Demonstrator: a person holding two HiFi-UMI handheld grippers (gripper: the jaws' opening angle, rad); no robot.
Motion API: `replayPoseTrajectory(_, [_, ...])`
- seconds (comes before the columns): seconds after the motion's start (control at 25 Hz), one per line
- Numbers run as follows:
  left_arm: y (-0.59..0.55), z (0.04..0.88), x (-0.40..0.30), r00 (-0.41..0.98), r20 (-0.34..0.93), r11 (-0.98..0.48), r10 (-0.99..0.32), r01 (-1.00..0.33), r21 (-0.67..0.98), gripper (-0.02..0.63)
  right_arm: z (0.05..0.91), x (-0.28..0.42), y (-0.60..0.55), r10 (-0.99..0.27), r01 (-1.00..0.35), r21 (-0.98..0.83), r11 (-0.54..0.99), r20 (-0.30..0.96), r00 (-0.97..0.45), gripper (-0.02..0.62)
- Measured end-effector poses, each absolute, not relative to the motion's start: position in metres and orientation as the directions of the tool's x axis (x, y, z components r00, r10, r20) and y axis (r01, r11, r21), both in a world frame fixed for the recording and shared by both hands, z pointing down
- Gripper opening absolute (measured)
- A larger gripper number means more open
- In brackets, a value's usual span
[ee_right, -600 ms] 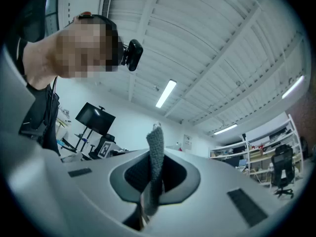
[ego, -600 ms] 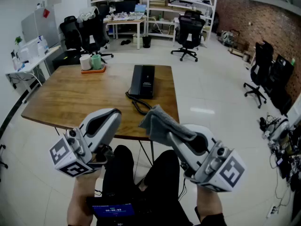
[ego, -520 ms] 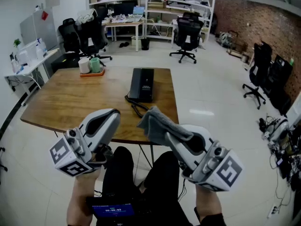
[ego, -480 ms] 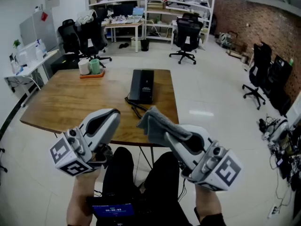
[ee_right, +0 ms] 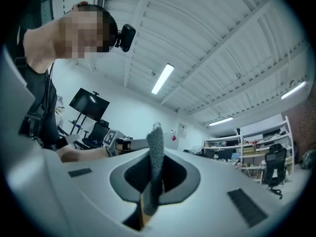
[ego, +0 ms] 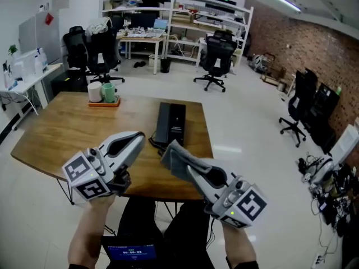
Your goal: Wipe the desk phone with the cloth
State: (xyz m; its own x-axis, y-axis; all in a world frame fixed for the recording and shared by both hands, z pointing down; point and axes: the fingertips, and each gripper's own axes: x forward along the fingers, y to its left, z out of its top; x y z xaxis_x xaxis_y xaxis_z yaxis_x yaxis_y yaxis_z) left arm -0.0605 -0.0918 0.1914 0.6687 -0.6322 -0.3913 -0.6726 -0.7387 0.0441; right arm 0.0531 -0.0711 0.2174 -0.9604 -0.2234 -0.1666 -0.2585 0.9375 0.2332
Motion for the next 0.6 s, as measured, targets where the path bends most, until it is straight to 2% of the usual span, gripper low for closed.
replayPoseTrajectory(0.12, [-0.134, 0.209, -0.081, 0.673, -0.346, -0.729, -0.654, -0.682, 0.053, -0.005, 0.221, 0.033, -0.099, -0.254, -0.282, 0.242, 0.928, -0.141, -0.957, 0.026])
replayPoseTrajectory(0.32, [-0.220, 0.239, -0.122, 0.654, -0.274, -0.697, -0.705, -0.711, 0.095, -0.005, 0.232, 0.007, -0.171, -0.366, -0.354, 0.311, 0.882, -0.021, -0.930, 0.026])
replayPoseTrajectory(0.6, [-0.302, 0.279, -0.137, 0.663, -0.140, -0.676, -0.735, -0.731, 0.091, -0.005, 0.255, -0.022, -0.256, -0.456, -0.388, 0.343, 0.855, 0.141, -0.879, 0.026])
